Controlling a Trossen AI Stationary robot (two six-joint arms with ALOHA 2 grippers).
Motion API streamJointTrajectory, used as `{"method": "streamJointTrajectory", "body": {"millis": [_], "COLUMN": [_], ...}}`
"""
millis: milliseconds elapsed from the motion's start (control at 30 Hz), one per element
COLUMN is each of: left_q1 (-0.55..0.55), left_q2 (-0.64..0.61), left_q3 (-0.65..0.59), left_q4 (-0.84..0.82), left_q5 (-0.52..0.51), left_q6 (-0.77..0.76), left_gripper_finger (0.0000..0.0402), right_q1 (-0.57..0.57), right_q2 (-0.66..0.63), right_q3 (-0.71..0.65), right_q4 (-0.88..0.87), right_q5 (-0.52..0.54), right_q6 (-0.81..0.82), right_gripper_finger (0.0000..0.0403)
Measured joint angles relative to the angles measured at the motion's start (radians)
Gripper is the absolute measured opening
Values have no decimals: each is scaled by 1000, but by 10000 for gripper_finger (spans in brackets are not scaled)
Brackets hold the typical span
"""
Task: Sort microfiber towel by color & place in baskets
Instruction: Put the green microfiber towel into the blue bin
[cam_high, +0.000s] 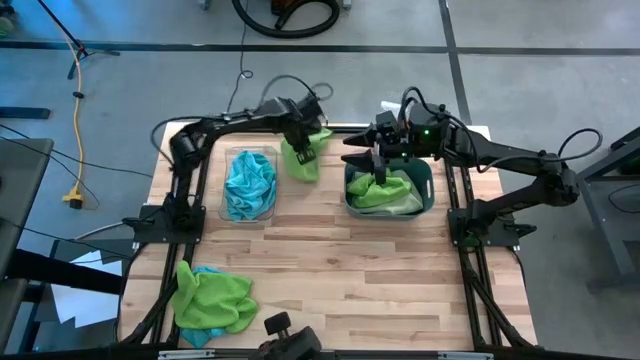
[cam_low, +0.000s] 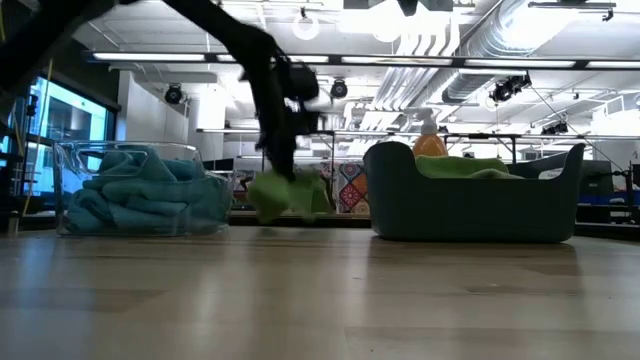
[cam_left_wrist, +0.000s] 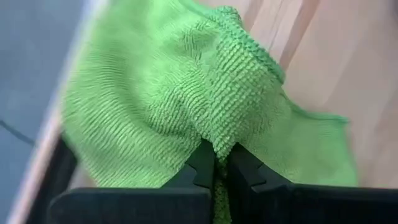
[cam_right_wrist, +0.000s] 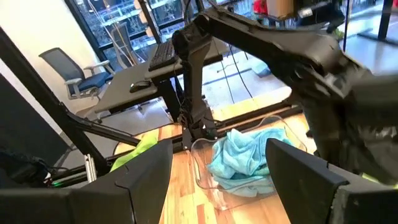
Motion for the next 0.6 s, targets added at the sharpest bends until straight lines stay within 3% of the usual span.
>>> {"method": "streamJointTrajectory", "body": {"millis": [500,600], "left_q1": [23,0], "left_q2": [-516,-604], "left_q3": [0,-4], "left_q4": [104,90], "left_q5": [6,61], "left_q6": [18,33], "left_gripper_finger": [1,0], "right_q1": [-5,-5], "right_q2": [-50,-50], "right_q3": [0,0], "right_q4": [30,51], "right_q5": [109,110], "right_q6": [-92,-105], "right_gripper_finger": [256,256]}}
